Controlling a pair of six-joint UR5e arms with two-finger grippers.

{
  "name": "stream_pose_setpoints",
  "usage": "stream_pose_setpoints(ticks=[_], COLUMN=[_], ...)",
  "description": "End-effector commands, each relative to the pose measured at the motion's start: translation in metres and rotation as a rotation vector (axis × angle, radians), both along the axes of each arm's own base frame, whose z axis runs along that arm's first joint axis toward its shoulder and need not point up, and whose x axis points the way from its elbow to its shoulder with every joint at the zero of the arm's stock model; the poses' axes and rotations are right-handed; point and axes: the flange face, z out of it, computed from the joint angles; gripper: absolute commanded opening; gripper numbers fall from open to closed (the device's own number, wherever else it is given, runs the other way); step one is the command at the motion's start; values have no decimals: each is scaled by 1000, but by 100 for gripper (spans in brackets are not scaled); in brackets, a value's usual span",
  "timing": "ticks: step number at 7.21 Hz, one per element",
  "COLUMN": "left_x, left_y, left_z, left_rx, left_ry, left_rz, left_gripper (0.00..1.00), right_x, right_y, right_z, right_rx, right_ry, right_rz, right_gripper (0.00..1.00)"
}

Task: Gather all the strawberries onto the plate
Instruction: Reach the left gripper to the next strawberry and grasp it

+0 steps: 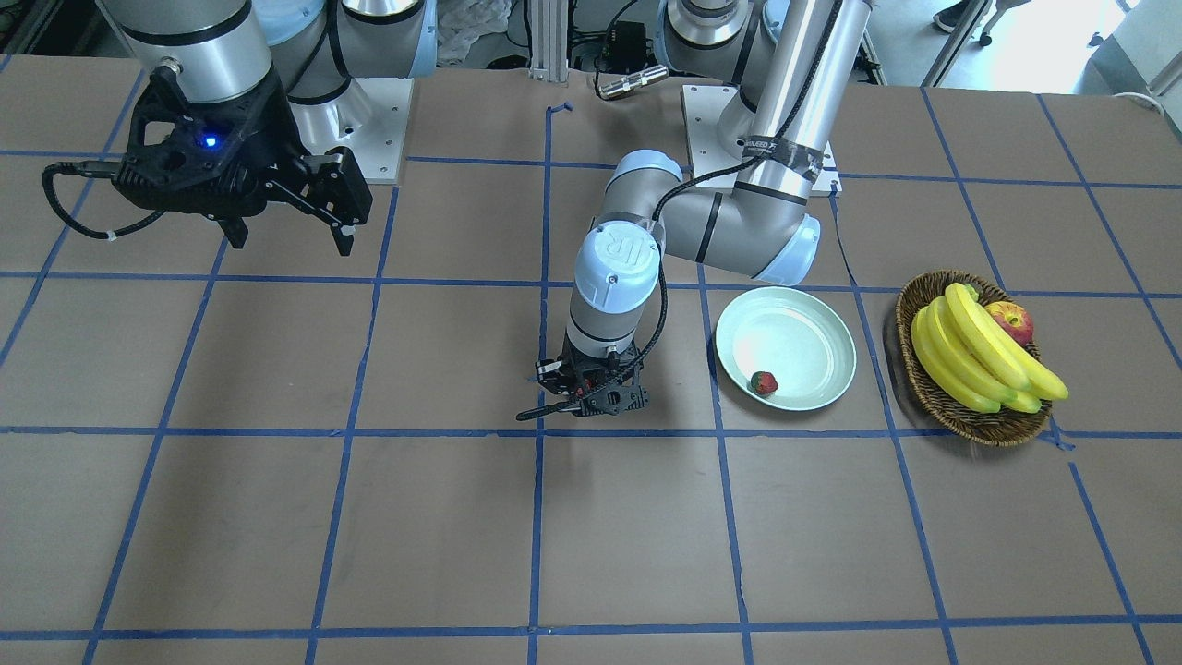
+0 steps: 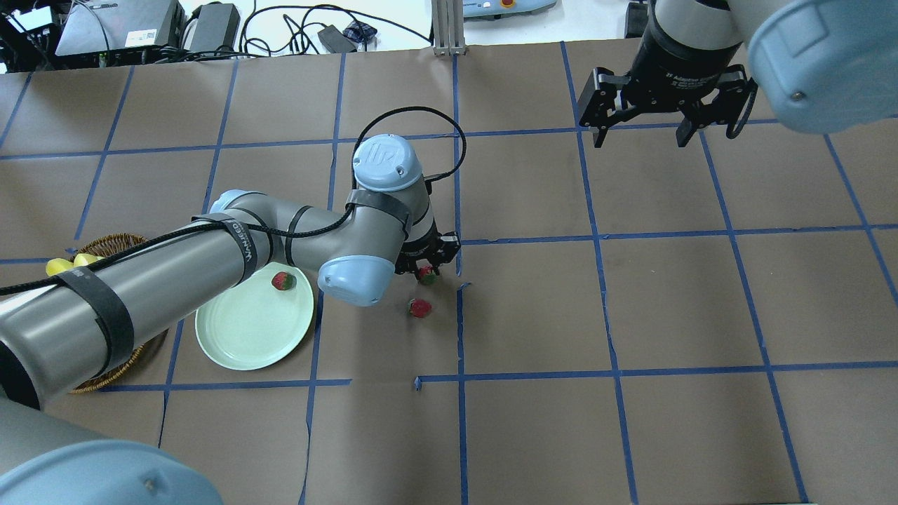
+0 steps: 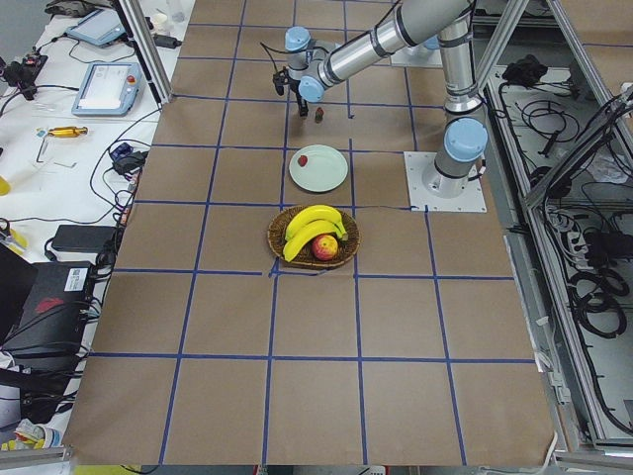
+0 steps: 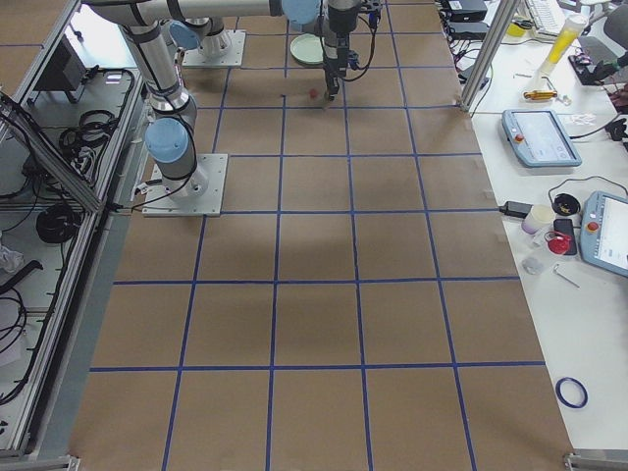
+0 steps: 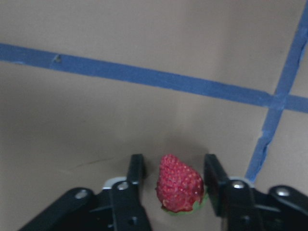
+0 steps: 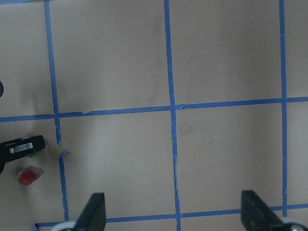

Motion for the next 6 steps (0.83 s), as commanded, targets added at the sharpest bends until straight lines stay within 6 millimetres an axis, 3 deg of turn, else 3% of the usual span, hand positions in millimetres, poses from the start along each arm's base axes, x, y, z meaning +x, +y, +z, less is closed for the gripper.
stream_pose_setpoints(ticks=[1, 2, 3, 4, 5, 6], left_x=[9, 48, 103, 146, 176, 199], left_y=[-8, -14, -23, -13, 5, 17], left_z=[29, 38, 52, 57, 53, 62], left_rx=[-19, 19, 50, 76, 94, 94], left_ry=[-45, -126, -135, -131, -143, -153], left_rz=[-40, -102, -90, -154, -219, -302], left_gripper=[3, 5, 9, 10, 10, 10], right_x=[0, 0, 0, 0, 0, 1], right_y=[-1, -1, -1, -1, 0, 0], right_z=[1, 1, 1, 0, -1, -1], right_rx=[-6, -6, -6, -4, 0, 0], right_ry=[0, 0, 0, 0, 0, 0], right_rz=[0, 0, 0, 2, 0, 2], right_gripper=[100, 100, 100, 100, 100, 100])
